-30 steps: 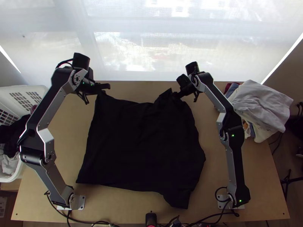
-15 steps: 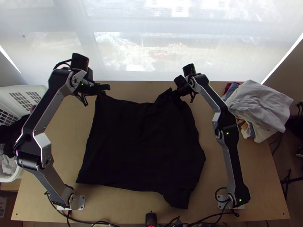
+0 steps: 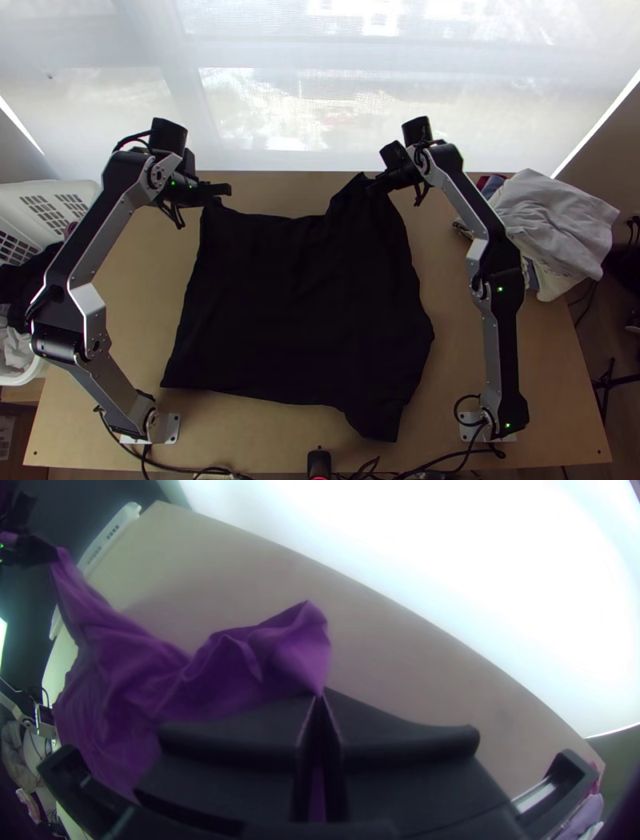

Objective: Fold the t-shirt

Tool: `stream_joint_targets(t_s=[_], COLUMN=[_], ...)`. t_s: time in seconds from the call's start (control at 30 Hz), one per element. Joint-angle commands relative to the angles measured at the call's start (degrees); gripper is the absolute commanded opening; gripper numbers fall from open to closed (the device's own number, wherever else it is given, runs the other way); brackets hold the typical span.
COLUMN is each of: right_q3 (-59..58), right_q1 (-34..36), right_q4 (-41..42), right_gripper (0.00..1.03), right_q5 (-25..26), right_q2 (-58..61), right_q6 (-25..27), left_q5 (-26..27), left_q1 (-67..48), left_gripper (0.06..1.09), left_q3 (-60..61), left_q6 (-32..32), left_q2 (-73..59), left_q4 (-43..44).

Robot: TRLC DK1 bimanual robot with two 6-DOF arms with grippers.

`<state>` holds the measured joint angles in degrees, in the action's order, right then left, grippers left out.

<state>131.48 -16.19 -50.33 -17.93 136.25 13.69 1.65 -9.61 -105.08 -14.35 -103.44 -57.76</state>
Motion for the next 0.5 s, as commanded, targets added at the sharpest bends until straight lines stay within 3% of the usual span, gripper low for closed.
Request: stream_joint_targets(t_s=[0.0,0.23,0.47], right_q3=[-1.58,-7.47,-16.70], right_q1=[1.24,2.03,2.03], right_q4=[-1.00,-2.06,-1.35], right_gripper=[0.03,0.03,0.03], right_q5=[-0.26,-0.70,-0.96], right_q2=[-7.05,-14.52,-21.11], right_q6=[-0.60,-0.69,-0.69], left_q5=[0.02,-0.07,0.02], left_q1=[1.17,4.86,5.91], left_gripper=[0.09,0.09,0.09], left_q3=[1.01,4.62,15.52], left_q6=[0.20,2.13,4.15], left_q2=[0.61,1.40,7.55], left_q4=[1.86,5.73,18.21])
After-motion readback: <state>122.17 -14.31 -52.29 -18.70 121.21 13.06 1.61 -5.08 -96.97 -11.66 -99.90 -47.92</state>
